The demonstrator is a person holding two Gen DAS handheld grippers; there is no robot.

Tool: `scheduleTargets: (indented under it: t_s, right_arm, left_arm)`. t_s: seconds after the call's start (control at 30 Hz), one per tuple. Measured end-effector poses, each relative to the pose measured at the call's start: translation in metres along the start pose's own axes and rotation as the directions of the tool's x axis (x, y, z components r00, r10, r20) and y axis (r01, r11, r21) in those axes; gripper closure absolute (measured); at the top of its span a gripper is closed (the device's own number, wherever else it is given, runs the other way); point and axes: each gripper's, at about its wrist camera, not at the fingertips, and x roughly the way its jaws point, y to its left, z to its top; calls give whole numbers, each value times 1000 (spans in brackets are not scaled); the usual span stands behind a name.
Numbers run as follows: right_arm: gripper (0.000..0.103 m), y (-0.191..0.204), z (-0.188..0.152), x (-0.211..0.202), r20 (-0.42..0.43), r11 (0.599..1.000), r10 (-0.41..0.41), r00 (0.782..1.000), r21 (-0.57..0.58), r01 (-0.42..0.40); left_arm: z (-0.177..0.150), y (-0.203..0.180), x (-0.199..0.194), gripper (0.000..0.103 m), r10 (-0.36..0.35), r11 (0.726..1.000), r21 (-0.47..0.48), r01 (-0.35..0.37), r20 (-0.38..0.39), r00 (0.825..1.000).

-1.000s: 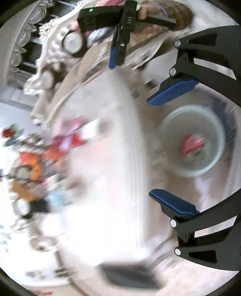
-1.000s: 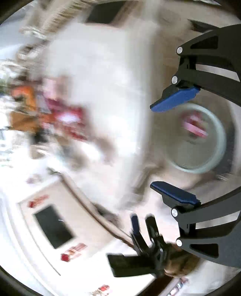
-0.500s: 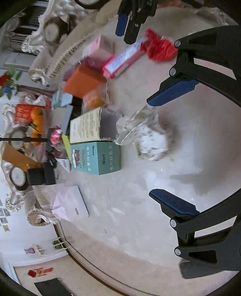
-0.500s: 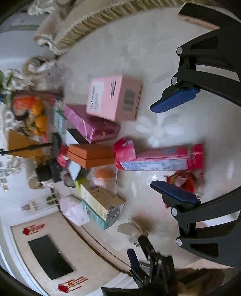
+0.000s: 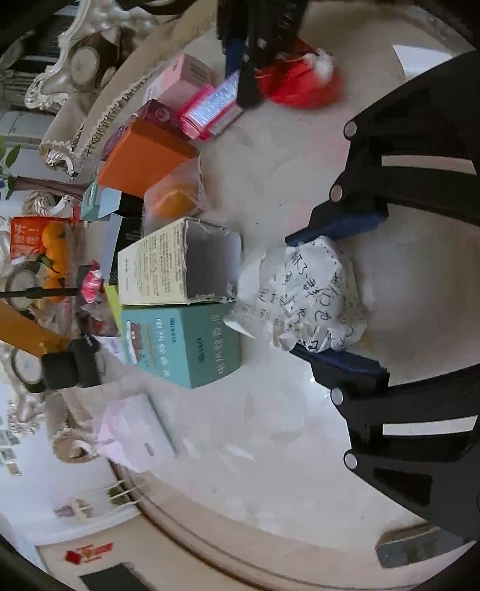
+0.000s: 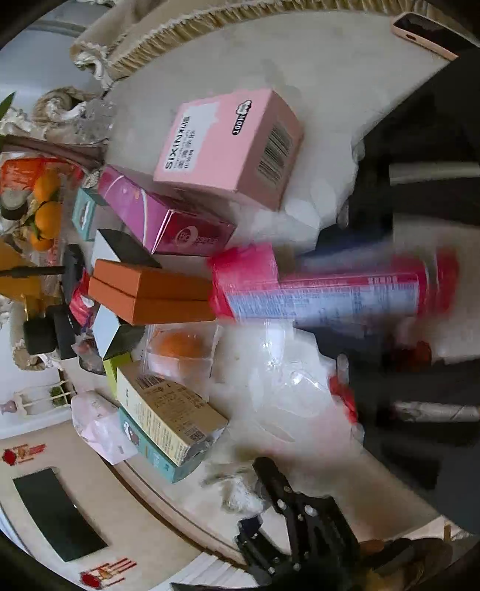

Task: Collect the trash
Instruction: 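Grasp the crumpled paper with the left tool while the right tool grasps the red tube package, then lower both items over the wastebasket and open both tools to drop them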

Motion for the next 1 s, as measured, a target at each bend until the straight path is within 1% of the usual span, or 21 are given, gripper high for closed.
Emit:
scheduleTargets:
  t_s: [0.17, 0.27, 0.3, 0.37, 0.4, 0.47, 0.5, 0.53, 0.57, 0.6, 0.63, 0.67, 0.7, 0.73, 0.77, 0.8, 0.83, 0.87, 0.9, 0.97, 1.0]
  right_arm:
    - [79, -15, 1, -21, 69, 995, 74, 995, 63, -79]
    - [79, -29, -2, -45, 130, 989, 86, 988, 110, -100]
    - [79, -31, -5, -54, 150, 988, 87, 985, 115, -104]
    - [79, -32, -19, -85, 217, 982, 127, 968, 107, -153]
    - [79, -30, -30, -100, 245, 980, 150, 958, 94, -178]
    - [79, -21, -70, -135, 302, 969, 212, 930, 61, -241]
    - [79, -18, -85, -144, 313, 963, 236, 920, 53, -265]
    - [79, -11, -109, -154, 318, 952, 274, 908, 45, -303]
    - [79, -3, -134, -159, 307, 940, 311, 899, 40, -338]
    - [79, 4, -149, -161, 292, 933, 332, 897, 38, -358]
    - [79, 14, -175, -162, 263, 924, 359, 895, 37, -381]
    - [79, 20, -191, -160, 237, 913, 384, 892, 46, -405]
    - [79, 26, -208, -157, 205, 898, 414, 887, 65, -434]
    - [79, 36, -231, -146, 142, 887, 440, 887, 86, -454]
    - [79, 42, -242, -139, 107, 889, 437, 893, 98, -447]
    - [79, 49, -254, -127, 60, 892, 432, 900, 116, -436]
    - [79, 58, -268, -108, -14, 899, 425, 905, 125, -420]
    - [79, 63, -277, -91, -66, 909, 407, 911, 130, -397]
    - [79, 70, -286, -67, -132, 924, 376, 917, 129, -360]
    - [79, 75, -295, -37, -202, 939, 341, 918, 126, -321]
    - [79, 77, -297, -24, -228, 947, 318, 920, 118, -298]
  left_arm:
    - [1, 5, -16, 55, -18, 1000, -19, 19, 37, 999]
    - [-1, 11, -40, 55, -30, 999, -34, 33, 88, 996]
    - [-4, 13, -54, 55, -43, 998, -38, 47, 112, 993]
    - [-15, 15, -82, 55, -71, 996, -32, 77, 160, 984]
    - [-28, 14, -105, 55, -87, 996, -18, 92, 196, 977]
    - [-53, 9, -137, 55, -118, 993, 9, 119, 235, 965]
    - [-65, 6, -149, 55, -132, 991, 17, 132, 245, 961]
    - [-81, 1, -160, 55, -151, 988, 27, 149, 249, 957]
    - [-96, -5, -169, 55, -173, 985, 40, 169, 246, 954]
    - [-121, -15, -179, 55, -202, 979, 58, 194, 230, 952]
    - [-134, -21, -181, 55, -218, 976, 65, 209, 215, 952]
    - [-151, -28, -184, 55, -239, 971, 69, 230, 193, 952]
    - [-174, -36, -184, 55, -267, 963, 67, 259, 155, 951]
    - [-189, -41, -181, 55, -285, 958, 58, 280, 122, 951]
    - [-204, -47, -175, 55, -300, 954, 50, 297, 83, 950]
    - [-221, -55, -162, 55, -311, 950, 36, 310, 25, 950]
    - [-234, -61, -148, 55, -313, 949, 25, 314, -28, 949]
    - [-249, -69, -128, 55, -308, 950, 17, 310, -86, 948]
    - [-260, -76, -110, 55, -301, 952, 22, 306, -134, 944]
    - [-274, -85, -84, 55, -300, 951, 22, 310, -196, 934]
    - [-279, -88, -69, 55, -304, 948, 19, 317, -237, 923]
